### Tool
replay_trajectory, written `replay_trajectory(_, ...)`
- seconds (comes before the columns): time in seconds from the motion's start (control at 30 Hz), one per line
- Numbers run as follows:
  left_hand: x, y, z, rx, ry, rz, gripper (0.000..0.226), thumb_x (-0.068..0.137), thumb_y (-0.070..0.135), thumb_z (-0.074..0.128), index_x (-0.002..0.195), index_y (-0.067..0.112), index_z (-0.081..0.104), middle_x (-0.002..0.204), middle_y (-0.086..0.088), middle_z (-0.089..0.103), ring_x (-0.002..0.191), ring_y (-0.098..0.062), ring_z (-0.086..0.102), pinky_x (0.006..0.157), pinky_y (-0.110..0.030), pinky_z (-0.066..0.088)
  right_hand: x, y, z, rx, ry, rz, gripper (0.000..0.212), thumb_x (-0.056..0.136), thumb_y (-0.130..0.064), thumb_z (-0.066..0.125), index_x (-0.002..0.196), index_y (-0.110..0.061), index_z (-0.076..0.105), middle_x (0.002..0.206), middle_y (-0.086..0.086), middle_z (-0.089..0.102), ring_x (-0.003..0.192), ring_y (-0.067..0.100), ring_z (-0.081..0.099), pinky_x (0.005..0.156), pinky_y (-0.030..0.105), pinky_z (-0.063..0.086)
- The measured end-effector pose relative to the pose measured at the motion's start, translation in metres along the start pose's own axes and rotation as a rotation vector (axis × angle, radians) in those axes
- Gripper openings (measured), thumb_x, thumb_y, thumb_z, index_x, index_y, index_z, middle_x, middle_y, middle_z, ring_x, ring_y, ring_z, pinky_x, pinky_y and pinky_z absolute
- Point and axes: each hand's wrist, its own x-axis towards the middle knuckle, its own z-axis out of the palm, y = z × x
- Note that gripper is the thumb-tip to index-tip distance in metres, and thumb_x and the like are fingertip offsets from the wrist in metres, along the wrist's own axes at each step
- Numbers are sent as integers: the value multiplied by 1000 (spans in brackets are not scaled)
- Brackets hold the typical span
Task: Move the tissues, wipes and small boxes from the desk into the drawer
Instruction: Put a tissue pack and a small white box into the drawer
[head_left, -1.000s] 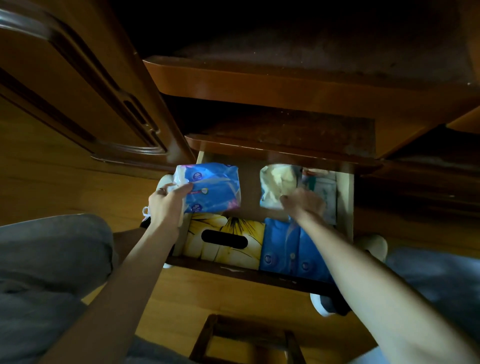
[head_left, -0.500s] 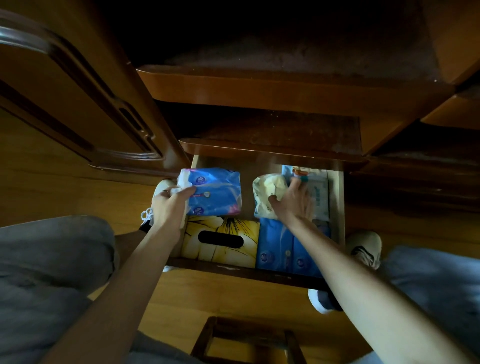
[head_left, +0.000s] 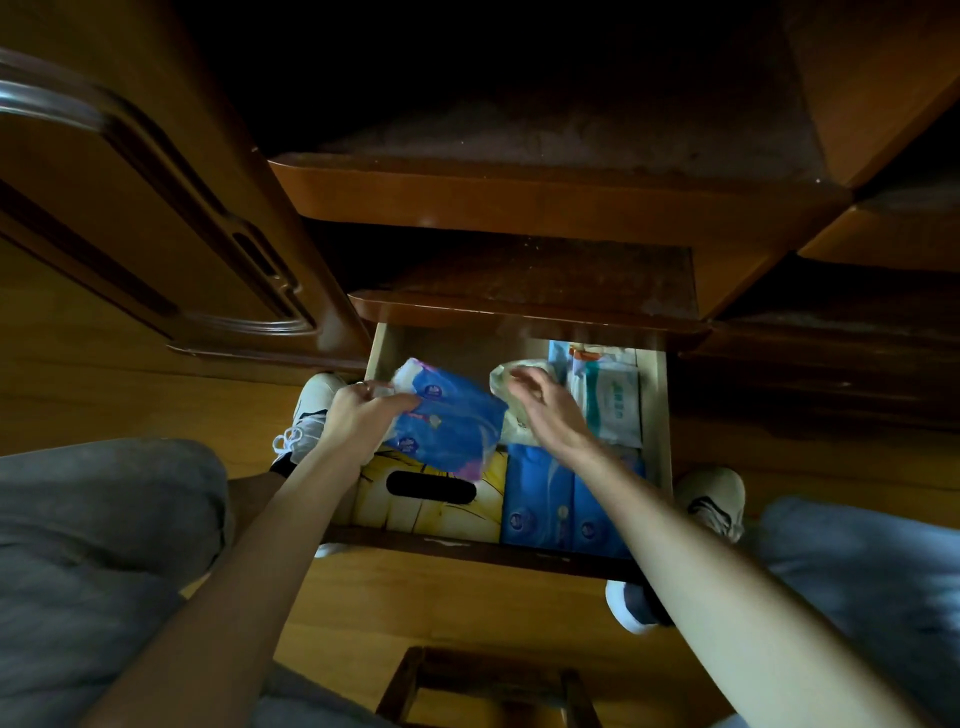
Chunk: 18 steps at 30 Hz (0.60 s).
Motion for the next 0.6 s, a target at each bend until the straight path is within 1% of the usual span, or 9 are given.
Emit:
replay_trajectory(0.07, -1, 3, 2, 27, -89, -4, 10, 81, 15, 78, 86, 10, 70, 81, -9, 74, 59, -12, 72, 48, -18, 51, -7, -22, -4, 249, -269, 40, 67, 82, -77, 57, 137, -39, 55, 132, -17, 57, 117, 9, 58, 90, 29, 46)
replay_trajectory(0.13, -3, 5, 4, 4, -188, -24, 15, 81, 15, 79, 91, 10, 69, 80, -8, 74, 57, -9, 72, 44, -16, 50, -11, -31, -2, 246, -492, 58, 63, 75, -68, 75, 127, -35, 62, 124, -10, 70, 108, 12, 69, 94, 35, 55)
replay_trajectory(0.17, -5, 6, 5, -22, -213, -33, 19, 80, 15, 80, 95, 11, 68, 82, -8, 74, 60, -10, 73, 45, -17, 52, -12, -31, -1, 219, -538, 65, 60, 73, -61, 81, 122, -30, 65, 116, -5, 75, 103, 15, 73, 94, 37, 57)
replay_trajectory(0.23, -5, 5, 10, -82, -178, -19, 26, 79, 18, 81, 100, 12, 67, 89, -8, 74, 70, -17, 74, 56, -25, 57, -12, -26, 1, 252, -458, 55, 53, 76, -52, 83, 119, -25, 67, 110, 0, 77, 98, 19, 75, 89, 38, 60)
replay_trajectory(0.3, -1, 3, 11, -146, -59, 15, 28, 82, 24, 79, 106, 13, 70, 95, -8, 72, 73, -17, 68, 64, -29, 55, -10, -15, -2, 388, -227, 67, 39, 87, -45, 76, 120, -26, 66, 109, 1, 77, 95, 21, 75, 75, 31, 61)
replay_trajectory(0.37, 5, -1, 7, -193, 24, -5, 30, 83, 36, 77, 100, 11, 73, 90, -7, 72, 67, -15, 61, 63, -28, 49, -5, 1, -10, 442, -6, 159, 27, 96, -39, 67, 120, -27, 62, 111, 4, 74, 86, 19, 73, 56, 23, 56)
replay_trajectory(0.4, 6, -3, 5, -204, 34, -36, 36, 82, 44, 77, 94, 10, 73, 85, -7, 70, 68, -17, 60, 65, -30, 48, -1, 11, -14, 427, 52, 218, 27, 98, -36, 65, 123, -26, 59, 113, 5, 72, 86, 18, 71, 54, 25, 54)
replay_trajectory(0.5, 5, -11, 3, -147, 37, -148, 58, 73, 70, 72, 88, 15, 67, 82, -3, 63, 75, -20, 59, 73, -34, 48, 18, 32, -14, 328, 163, 347, 45, 97, -28, 66, 137, -13, 51, 126, 12, 65, 104, 27, 66, 74, 38, 56)
replay_trajectory(0.6, 8, -17, 1, -123, 52, -197, 64, 78, 75, 61, 107, 18, 59, 104, -3, 59, 96, -23, 57, 85, -39, 47, 36, 30, -7, 157, 236, 351, 55, 97, -32, 64, 138, -5, 41, 133, 20, 59, 115, 36, 62, 96, 49, 51)
